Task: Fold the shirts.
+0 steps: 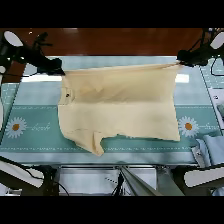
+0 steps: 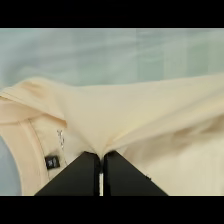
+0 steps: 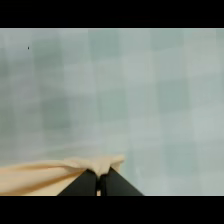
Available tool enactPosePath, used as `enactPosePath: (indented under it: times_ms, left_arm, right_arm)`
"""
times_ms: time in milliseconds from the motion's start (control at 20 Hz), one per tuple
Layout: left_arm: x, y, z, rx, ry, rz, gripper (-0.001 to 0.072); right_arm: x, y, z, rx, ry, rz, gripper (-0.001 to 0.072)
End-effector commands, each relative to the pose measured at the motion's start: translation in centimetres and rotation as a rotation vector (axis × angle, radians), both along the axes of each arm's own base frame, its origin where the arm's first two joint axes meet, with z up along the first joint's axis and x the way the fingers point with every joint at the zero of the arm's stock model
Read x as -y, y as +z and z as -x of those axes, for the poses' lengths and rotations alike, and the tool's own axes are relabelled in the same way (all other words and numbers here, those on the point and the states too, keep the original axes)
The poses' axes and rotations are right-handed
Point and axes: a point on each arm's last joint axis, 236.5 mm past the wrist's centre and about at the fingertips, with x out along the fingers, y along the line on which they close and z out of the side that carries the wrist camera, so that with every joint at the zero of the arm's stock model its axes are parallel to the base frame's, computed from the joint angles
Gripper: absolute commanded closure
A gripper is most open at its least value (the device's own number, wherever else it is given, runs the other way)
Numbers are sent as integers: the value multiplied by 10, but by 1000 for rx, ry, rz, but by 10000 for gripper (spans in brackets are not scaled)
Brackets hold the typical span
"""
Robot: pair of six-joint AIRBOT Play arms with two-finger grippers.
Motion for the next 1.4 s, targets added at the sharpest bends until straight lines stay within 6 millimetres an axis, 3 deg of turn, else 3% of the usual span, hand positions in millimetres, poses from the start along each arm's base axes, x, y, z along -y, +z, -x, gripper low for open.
enactPosePath:
  times_ms: [0,150,200,300,350,400,500,550,650,700,800,900,950,1100,1200,1350]
  left_arm:
    - [19,-34,-28,26,41,60,685]
    - [26,-53,-23,-48,89,81,683]
    - [27,-54,-18,-77,99,87,647]
    - [23,-47,1,-148,58,91,373]
    - [19,-39,19,-218,24,98,311]
    - [14,-30,41,-296,-15,105,312]
    - [-3,-7,71,-374,-35,95,316]
    - [-12,5,81,-369,-25,71,316]
    - [-22,21,104,-348,-18,33,316]
    - [-27,18,125,-365,-6,6,316]
    - [-29,-3,175,-416,41,-4,315]
    - [-18,-36,227,-449,112,42,266]
    - [-13,-51,251,-462,141,70,175]
    - [-1,-81,306,-514,168,136,167]
    - [-1,-95,321,-539,189,142,167]
    - [8,-105,305,-497,264,195,167]
  right_arm:
    - [1,-25,-19,22,-30,-19,688]
    - [-2,-56,-3,-96,-27,-37,685]
    - [-3,-59,2,-119,-20,-37,612]
    - [-2,-50,19,-166,59,3,345]
    - [3,-43,37,-219,130,47,301]
    - [18,-35,63,-307,178,127,279]
    - [81,-12,125,-535,125,350,272]
    - [96,0,144,-562,23,319,275]
    - [109,7,185,-630,-57,199,275]
    - [117,6,210,-678,-98,154,275]
    - [115,-3,239,-644,-141,13,259]
    - [104,-17,251,-529,-155,-117,154]
    - [93,-21,253,-467,-157,-194,129]
    - [67,-28,253,-351,-140,-354,130]
    - [54,-30,250,-332,-120,-410,130]
    - [46,-26,240,-288,-93,-444,133]
